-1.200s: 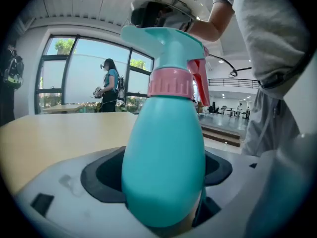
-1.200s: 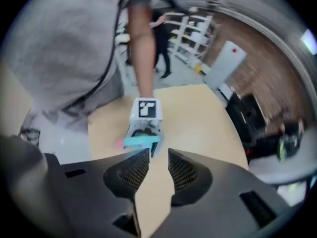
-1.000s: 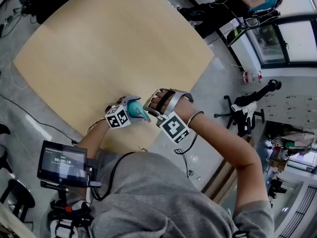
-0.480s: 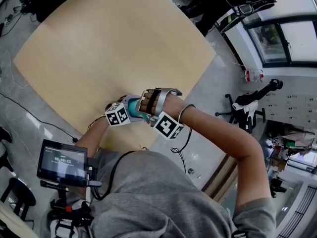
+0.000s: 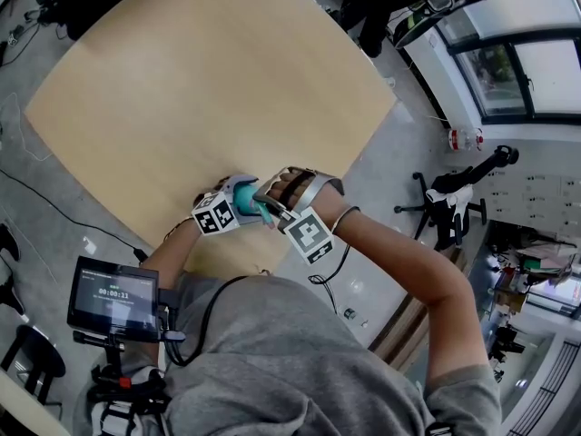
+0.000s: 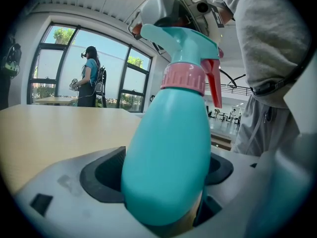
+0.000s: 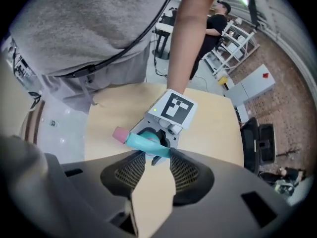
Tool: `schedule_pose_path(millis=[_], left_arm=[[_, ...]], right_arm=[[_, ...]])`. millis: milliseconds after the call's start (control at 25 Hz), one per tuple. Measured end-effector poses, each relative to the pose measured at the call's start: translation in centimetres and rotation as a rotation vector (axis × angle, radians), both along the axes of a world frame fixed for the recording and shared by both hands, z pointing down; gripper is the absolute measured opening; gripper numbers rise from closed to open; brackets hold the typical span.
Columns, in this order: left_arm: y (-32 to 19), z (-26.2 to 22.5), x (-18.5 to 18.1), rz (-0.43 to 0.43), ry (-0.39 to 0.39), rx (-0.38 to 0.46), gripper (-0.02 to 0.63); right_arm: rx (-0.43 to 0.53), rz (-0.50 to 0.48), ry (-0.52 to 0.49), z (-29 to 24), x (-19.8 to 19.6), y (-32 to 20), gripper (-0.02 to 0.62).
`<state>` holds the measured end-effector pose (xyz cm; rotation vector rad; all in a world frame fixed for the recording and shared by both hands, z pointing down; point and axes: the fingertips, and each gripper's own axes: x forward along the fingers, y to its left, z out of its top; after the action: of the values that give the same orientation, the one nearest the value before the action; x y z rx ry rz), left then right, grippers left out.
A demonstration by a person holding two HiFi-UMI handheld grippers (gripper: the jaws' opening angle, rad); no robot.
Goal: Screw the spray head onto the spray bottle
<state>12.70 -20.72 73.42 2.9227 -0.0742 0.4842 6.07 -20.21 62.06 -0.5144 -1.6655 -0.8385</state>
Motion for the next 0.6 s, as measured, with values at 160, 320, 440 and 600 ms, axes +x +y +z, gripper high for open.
schedule_pose_path(millis=[160, 320, 440, 600], left_arm=[[0.0, 0.1, -0.1, -0.007, -0.001, 0.002, 0.403], [0.0, 0.3, -0.4, -0.017, -0.001, 0.003, 0.403], [-0.2, 0.4, -0.4, -0.031, -0.002, 0.004, 0.403], [-1.0, 0.4, -0.4, -0.097, 0.001, -0.001, 0.402]], right_arm=[[-0.004, 0.08, -0.025, 0.1, 0.0, -0.2, 0.152], [0.004, 0.132, -0.03, 0.3, -0.2, -0.2, 0.152], [-0.008, 0.233, -0.04, 0.3, -0.1, -0.6, 0.148], [-0.088, 0.374, 0.058, 2.9, 2.3, 0.6, 0.002]])
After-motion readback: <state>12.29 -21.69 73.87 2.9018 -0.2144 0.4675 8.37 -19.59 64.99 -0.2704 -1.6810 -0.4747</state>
